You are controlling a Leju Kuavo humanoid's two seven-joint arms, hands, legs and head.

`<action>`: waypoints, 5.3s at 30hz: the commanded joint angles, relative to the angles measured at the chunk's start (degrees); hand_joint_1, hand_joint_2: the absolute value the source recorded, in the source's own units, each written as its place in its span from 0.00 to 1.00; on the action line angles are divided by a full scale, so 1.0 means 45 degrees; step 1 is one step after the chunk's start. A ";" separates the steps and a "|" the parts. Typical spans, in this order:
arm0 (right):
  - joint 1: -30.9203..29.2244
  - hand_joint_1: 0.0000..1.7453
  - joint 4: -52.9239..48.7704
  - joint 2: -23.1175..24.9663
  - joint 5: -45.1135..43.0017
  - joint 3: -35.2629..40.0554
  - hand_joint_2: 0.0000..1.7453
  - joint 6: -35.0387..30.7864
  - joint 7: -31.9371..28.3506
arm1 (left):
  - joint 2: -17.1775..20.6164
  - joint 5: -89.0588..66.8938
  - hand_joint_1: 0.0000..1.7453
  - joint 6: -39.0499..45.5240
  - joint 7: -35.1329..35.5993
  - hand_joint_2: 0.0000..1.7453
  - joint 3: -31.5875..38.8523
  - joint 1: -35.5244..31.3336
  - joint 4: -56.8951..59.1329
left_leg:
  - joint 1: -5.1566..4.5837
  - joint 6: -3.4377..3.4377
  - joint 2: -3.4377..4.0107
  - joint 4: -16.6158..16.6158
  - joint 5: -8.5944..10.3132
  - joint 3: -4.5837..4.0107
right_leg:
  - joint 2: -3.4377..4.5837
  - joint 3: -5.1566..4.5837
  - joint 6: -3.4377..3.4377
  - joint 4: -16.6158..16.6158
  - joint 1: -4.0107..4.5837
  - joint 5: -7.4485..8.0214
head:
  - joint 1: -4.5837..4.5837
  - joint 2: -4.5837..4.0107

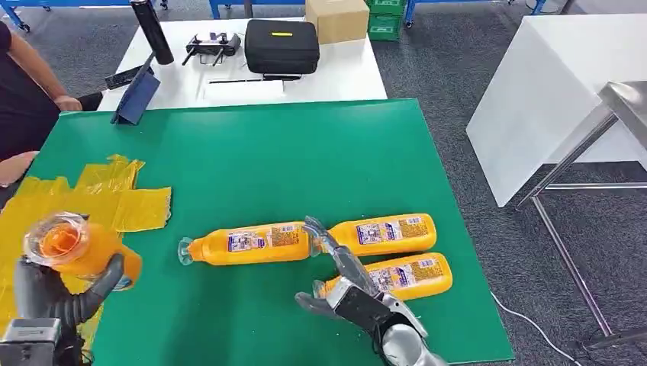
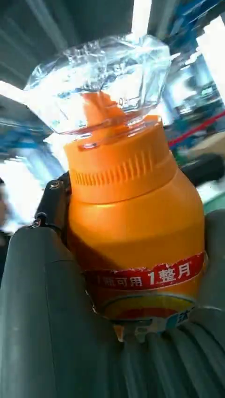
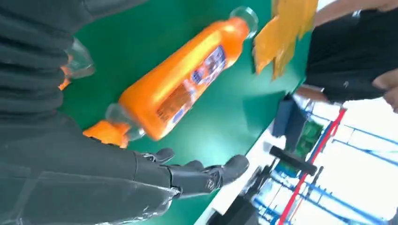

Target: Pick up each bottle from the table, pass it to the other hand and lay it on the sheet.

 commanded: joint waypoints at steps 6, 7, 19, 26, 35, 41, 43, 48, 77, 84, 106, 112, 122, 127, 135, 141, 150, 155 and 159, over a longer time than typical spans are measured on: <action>-0.0018 0.00 -0.0008 -0.0683 0.0341 -0.0554 0.00 -0.0115 0.0202 | -0.0370 -0.5473 1.00 0.2823 0.1696 1.00 -0.1174 -0.0210 0.0177 | 0.0005 -0.0024 -0.0002 0.0007 -0.0017 0.0035 | -0.0017 0.0043 -0.0007 -0.0002 0.0007 -0.0018 | -0.0010 0.0000; -0.0326 0.00 0.0196 -0.0759 0.0542 -0.0412 0.00 -0.0122 0.0407 | -0.0230 -0.7072 1.00 0.2913 0.2334 1.00 -0.1395 -0.0382 0.0593 | 0.0010 -0.0032 0.0004 0.0016 -0.0026 0.0042 | -0.0017 0.0053 -0.0011 0.0002 0.0012 -0.0026 | -0.0005 0.0000; -0.6403 0.00 0.4699 -0.0141 0.2003 0.1635 1.00 0.0189 0.2442 | 0.3121 -1.3246 1.00 0.2097 0.7839 1.00 -0.5400 -0.4166 0.8859 | 0.0013 -0.0042 0.0036 -0.0015 0.0111 0.0003 | 0.0010 -0.0017 -0.0020 -0.0007 0.0007 0.0118 | -0.0005 0.0000; -0.7744 0.00 0.5269 0.0173 0.2029 0.1989 1.00 0.0357 0.2953 | 0.3012 -1.3246 1.00 0.2058 0.7511 1.00 -0.4857 -0.5229 1.1601 | 0.0013 -0.0041 0.0044 0.0000 0.0131 -0.0033 | 0.0021 -0.0043 -0.0009 0.0018 0.0009 0.0118 | 0.0000 0.0000; -0.7879 0.00 0.5218 0.0100 0.2114 0.2359 1.00 0.0494 0.3036 | 0.3346 -1.3246 1.00 0.1664 0.8373 1.00 -0.4949 -0.5356 1.1729 | 0.0015 -0.0038 0.0009 0.0010 0.0129 -0.0068 | 0.0005 -0.0065 -0.0006 0.0022 0.0011 0.0111 | 0.0000 0.0000; -0.7923 0.00 0.6547 0.0338 0.2543 0.3371 1.00 0.0798 0.3363 | 0.3169 -1.3246 1.00 0.1964 0.8348 1.00 -0.3967 -0.6307 1.2905 | 0.0023 -0.0043 -0.0002 0.0000 0.0133 -0.0062 | -0.0007 -0.0059 -0.0011 0.0012 0.0016 0.0112 | -0.0005 0.0000; -0.7999 0.00 0.7491 0.0683 0.2877 0.3851 1.00 0.0747 0.3367 | 0.2789 -1.3163 1.00 0.2111 0.7850 1.00 -0.3179 -0.6847 1.3393 | 0.0029 -0.0050 -0.0007 0.0001 0.0134 -0.0056 | -0.0014 -0.0049 -0.0014 0.0010 0.0022 0.0111 | -0.0005 0.0000; -0.8000 0.00 0.8879 0.1329 0.3238 0.4497 1.00 0.0707 0.3423 | 0.2484 -1.2936 1.00 0.2147 0.7318 1.00 -0.2624 -0.7547 1.3992 | 0.0042 -0.0061 -0.0008 0.0009 0.0140 -0.0069 | -0.0016 -0.0060 -0.0013 0.0020 0.0041 0.0108 | -0.0005 0.0000; -0.8296 0.00 1.2715 0.3811 0.3052 0.3542 1.00 0.0079 0.3605 | 0.1996 -1.1213 0.00 -0.0350 0.5977 1.00 -0.3858 -0.9314 1.5338 | 0.0031 -0.0047 -0.0023 0.0010 0.0151 -0.0131 | -0.0028 -0.0131 -0.0006 0.0026 0.0034 0.0109 | 0.0000 0.0000; -0.8393 0.00 1.3491 0.4512 0.4350 0.4499 1.00 -0.0509 0.4861 | 0.1646 -1.0897 0.00 -0.0388 0.5802 1.00 -0.4065 -0.9396 1.5165 | 0.0038 -0.0056 -0.0012 0.0023 0.0137 -0.0118 | -0.0032 -0.0115 -0.0009 0.0034 0.0041 0.0095 | 0.0000 0.0000; -0.7444 1.00 1.4711 0.4324 0.4613 0.5541 1.00 0.0056 0.6531 | 0.0103 -0.0540 0.00 -0.2358 0.1953 1.00 -0.2837 -0.7554 0.8495 | 0.0021 -0.0054 0.0060 -0.0009 0.0132 -0.0009 | 0.0036 -0.0035 -0.0009 -0.0010 0.0026 0.0125 | 0.0044 0.0005; -0.6968 1.00 1.3089 0.3827 0.2779 0.2082 1.00 -0.3557 0.3755 | 0.0167 0.2184 0.00 -0.3145 0.1557 1.00 -0.1483 -0.5696 0.6831 | 0.0036 -0.0069 0.0066 -0.0003 0.0134 0.0009 | 0.0037 -0.0007 -0.0010 -0.0018 0.0028 0.0125 | 0.0049 0.0000; -0.2526 1.00 0.3441 0.2929 -0.0142 -0.0938 1.00 -0.3423 -0.0375 | 0.0242 0.7436 0.00 -0.7439 0.1308 0.00 0.1191 -0.1388 0.4243 | 0.0018 -0.0056 0.0125 -0.0006 0.0113 -0.0061 | 0.0102 -0.0087 -0.0008 0.0004 0.0010 0.0117 | 0.0049 0.0000; -0.2190 1.00 0.2560 0.2789 -0.0544 -0.0572 1.00 -0.3050 -0.0560 | 0.0105 0.9748 0.00 -0.9456 0.1708 0.00 0.1569 -0.0322 0.3863 | 0.0028 -0.0076 0.0149 0.0038 0.0039 -0.0055 | 0.0114 -0.0077 -0.0007 0.0032 0.0021 0.0053 | 0.0053 0.0000; -0.2684 1.00 0.3550 0.2923 -0.0399 0.0626 1.00 -0.2213 -0.0677 | 0.0336 1.2967 0.00 -1.1892 0.3025 1.00 0.0904 0.0520 0.3950 | 0.0023 -0.0072 0.0113 0.0008 0.0091 -0.0125 | 0.0094 -0.0157 -0.0011 0.0011 0.0014 0.0096 | 0.0053 0.0000; -0.2946 1.00 0.4204 0.3044 0.0433 0.2078 1.00 -0.1905 -0.0256 | 0.0710 1.3018 0.00 -1.1733 0.2895 1.00 0.0022 0.0436 0.3925 | 0.0026 -0.0077 0.0084 0.0003 0.0094 -0.0120 | 0.0051 -0.0149 -0.0025 0.0014 0.0018 0.0096 | 0.0049 0.0000; -0.3061 1.00 0.4703 0.3244 0.0836 0.2772 1.00 -0.1659 -0.0109 | 0.0900 1.2910 0.00 -1.1520 0.2767 1.00 -0.0353 0.0302 0.4018 | 0.0023 -0.0063 0.0069 -0.0006 0.0116 -0.0141 | 0.0054 -0.0168 -0.0021 0.0008 0.0015 0.0111 | 0.0049 0.0000; -0.3193 1.00 0.5321 0.3511 0.1355 0.3590 1.00 -0.1523 0.0092 | 0.1099 1.2828 0.00 -1.1345 0.2660 1.00 -0.0623 0.0240 0.4102 | 0.0029 -0.0072 0.0070 0.0004 0.0101 -0.0122 | 0.0049 -0.0146 -0.0025 0.0014 0.0021 0.0097 | 0.0048 0.0000; -0.4138 1.00 0.7155 0.3856 0.2323 0.6241 1.00 -0.0738 0.0181 | 0.1407 1.2703 0.00 -1.1052 0.2478 1.00 -0.0705 0.0114 0.4135 | 0.0029 -0.0069 0.0091 -0.0005 0.0108 -0.0130 | 0.0086 -0.0161 -0.0025 0.0009 0.0021 0.0114 | 0.0049 0.0000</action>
